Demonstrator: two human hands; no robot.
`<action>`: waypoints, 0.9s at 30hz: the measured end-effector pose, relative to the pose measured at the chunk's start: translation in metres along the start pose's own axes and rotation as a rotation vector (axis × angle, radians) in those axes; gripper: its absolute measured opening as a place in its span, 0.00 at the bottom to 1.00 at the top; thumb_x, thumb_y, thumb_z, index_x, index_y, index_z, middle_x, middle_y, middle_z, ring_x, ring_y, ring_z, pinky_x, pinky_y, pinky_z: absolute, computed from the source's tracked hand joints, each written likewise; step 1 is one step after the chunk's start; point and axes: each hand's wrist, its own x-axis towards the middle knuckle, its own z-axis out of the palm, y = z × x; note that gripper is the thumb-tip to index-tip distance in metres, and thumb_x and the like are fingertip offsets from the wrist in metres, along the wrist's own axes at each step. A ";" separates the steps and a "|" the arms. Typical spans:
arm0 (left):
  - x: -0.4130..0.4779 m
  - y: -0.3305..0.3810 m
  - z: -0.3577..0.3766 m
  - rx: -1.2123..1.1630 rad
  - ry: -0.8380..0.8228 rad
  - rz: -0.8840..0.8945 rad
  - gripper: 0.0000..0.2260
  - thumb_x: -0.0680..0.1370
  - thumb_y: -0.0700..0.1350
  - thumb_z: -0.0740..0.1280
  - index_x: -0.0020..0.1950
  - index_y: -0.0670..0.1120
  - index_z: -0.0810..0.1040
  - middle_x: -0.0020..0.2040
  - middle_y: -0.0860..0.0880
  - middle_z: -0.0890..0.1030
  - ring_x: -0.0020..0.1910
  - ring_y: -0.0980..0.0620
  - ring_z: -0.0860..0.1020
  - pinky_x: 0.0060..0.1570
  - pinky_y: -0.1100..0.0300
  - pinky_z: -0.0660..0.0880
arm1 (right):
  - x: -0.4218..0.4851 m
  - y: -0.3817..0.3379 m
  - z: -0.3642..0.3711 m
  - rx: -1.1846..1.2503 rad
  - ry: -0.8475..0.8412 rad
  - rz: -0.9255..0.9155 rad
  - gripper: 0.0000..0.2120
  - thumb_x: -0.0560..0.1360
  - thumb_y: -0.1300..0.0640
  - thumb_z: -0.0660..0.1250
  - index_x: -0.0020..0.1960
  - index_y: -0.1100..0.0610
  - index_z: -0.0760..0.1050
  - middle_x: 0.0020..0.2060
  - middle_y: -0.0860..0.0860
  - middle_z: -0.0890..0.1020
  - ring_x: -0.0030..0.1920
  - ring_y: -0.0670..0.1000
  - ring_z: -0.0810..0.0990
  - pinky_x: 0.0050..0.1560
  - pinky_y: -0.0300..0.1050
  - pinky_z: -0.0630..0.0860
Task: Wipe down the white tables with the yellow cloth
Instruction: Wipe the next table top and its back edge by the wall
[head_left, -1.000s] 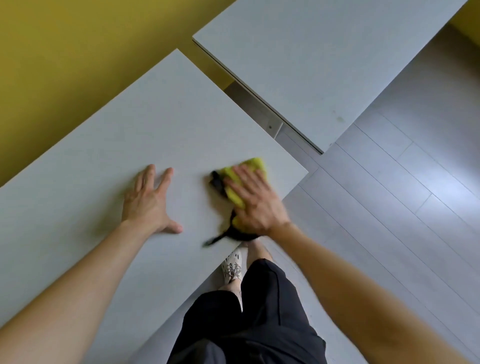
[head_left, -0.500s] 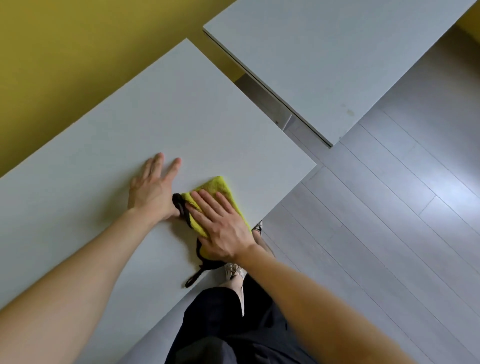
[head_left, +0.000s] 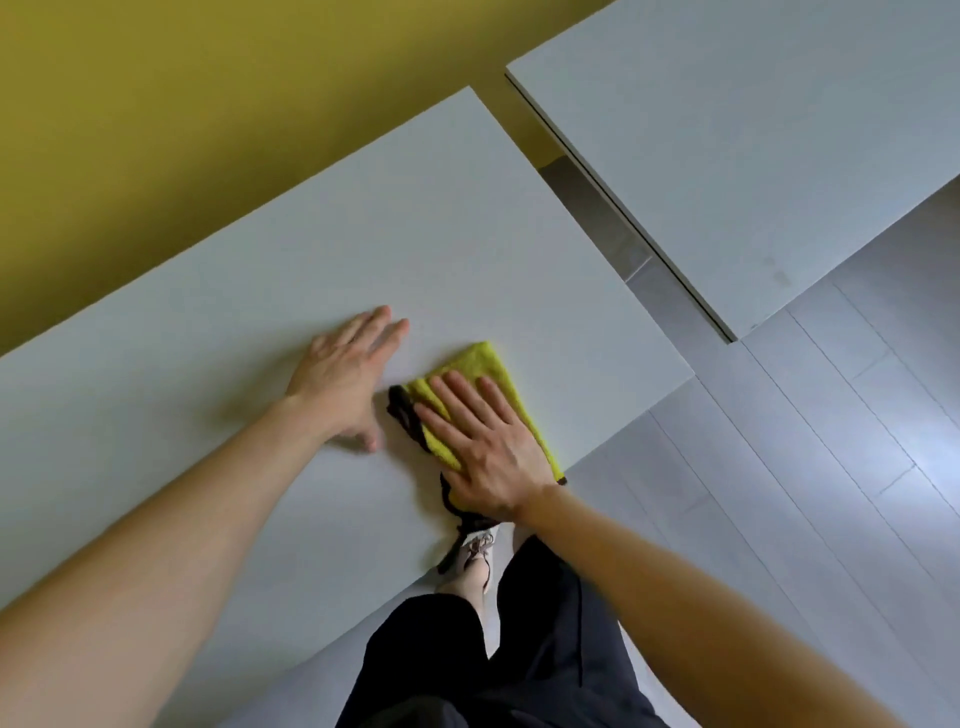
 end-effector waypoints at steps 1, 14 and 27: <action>-0.003 -0.007 0.003 -0.001 0.029 -0.029 0.76 0.54 0.67 0.86 0.88 0.55 0.40 0.89 0.49 0.41 0.88 0.47 0.45 0.81 0.40 0.62 | 0.005 0.014 0.000 -0.010 -0.035 -0.153 0.38 0.83 0.43 0.63 0.89 0.49 0.54 0.89 0.52 0.50 0.88 0.56 0.44 0.87 0.63 0.45; 0.001 -0.026 0.022 -0.182 0.043 -0.186 0.77 0.52 0.70 0.86 0.88 0.59 0.41 0.89 0.48 0.39 0.88 0.45 0.43 0.82 0.40 0.61 | 0.108 0.064 -0.022 0.015 0.207 0.435 0.36 0.80 0.44 0.60 0.87 0.50 0.61 0.88 0.52 0.54 0.88 0.57 0.49 0.87 0.63 0.46; 0.010 -0.020 0.004 -0.320 -0.010 -0.211 0.50 0.69 0.62 0.81 0.85 0.57 0.61 0.85 0.47 0.58 0.85 0.43 0.58 0.76 0.44 0.66 | 0.011 0.116 -0.096 0.216 0.048 0.292 0.28 0.83 0.44 0.69 0.81 0.50 0.71 0.75 0.52 0.78 0.76 0.57 0.75 0.74 0.61 0.75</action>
